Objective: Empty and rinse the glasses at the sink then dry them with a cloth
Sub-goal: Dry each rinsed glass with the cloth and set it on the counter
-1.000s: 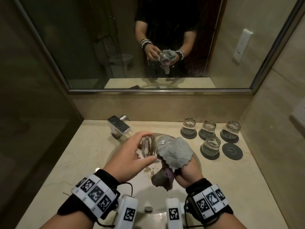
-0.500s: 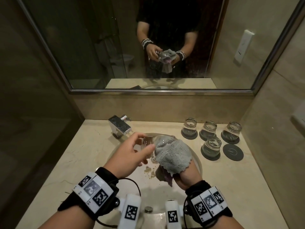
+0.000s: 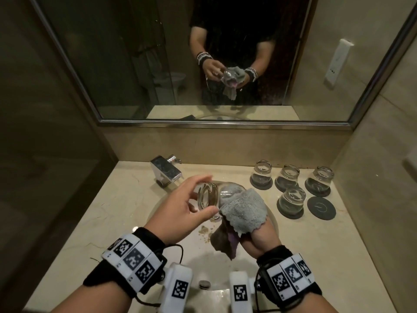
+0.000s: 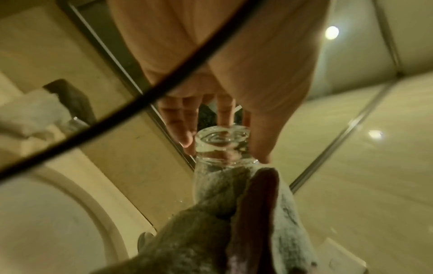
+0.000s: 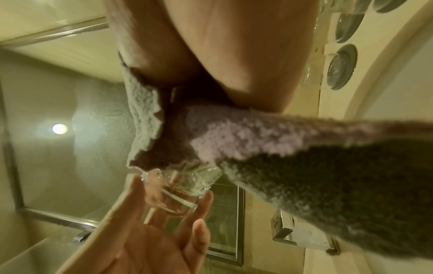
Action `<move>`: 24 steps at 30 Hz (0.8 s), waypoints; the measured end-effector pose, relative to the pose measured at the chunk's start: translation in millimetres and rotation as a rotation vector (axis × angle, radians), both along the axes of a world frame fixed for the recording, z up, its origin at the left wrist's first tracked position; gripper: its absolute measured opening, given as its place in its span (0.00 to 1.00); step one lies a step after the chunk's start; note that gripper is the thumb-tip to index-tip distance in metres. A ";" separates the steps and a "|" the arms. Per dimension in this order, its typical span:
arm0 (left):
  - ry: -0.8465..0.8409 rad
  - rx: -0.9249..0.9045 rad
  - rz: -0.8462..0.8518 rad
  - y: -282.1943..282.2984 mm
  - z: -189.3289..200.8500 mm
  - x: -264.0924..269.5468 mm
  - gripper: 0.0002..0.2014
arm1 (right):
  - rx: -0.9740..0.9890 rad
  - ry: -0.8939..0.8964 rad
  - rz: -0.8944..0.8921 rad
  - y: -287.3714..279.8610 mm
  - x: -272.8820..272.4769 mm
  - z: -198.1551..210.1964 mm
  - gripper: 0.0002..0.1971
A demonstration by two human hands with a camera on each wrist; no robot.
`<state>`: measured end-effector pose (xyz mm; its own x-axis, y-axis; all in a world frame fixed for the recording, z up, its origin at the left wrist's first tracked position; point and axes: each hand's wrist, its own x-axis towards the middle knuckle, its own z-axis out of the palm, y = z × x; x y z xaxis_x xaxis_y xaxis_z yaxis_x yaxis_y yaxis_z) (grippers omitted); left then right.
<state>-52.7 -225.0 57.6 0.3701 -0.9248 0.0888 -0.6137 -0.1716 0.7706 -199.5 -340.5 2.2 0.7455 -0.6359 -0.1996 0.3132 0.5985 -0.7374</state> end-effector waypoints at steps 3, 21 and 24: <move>0.287 0.038 0.139 -5.7 -0.9 -1.8 0.31 | -0.045 0.010 0.015 4.7 1.2 7.3 0.08; 0.116 0.032 0.093 -3.2 -1.3 -0.7 0.36 | -0.071 -0.021 0.025 4.6 2.7 11.9 0.14; 0.121 0.030 0.066 -4.5 0.2 -0.4 0.26 | -0.061 -0.045 0.047 8.1 2.7 14.3 0.26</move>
<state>-53.1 -229.5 57.8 0.4362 -0.8998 0.0122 -0.5032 -0.2326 0.8323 -196.8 -332.4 16.4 0.7820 -0.6101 -0.1273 0.3193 0.5676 -0.7588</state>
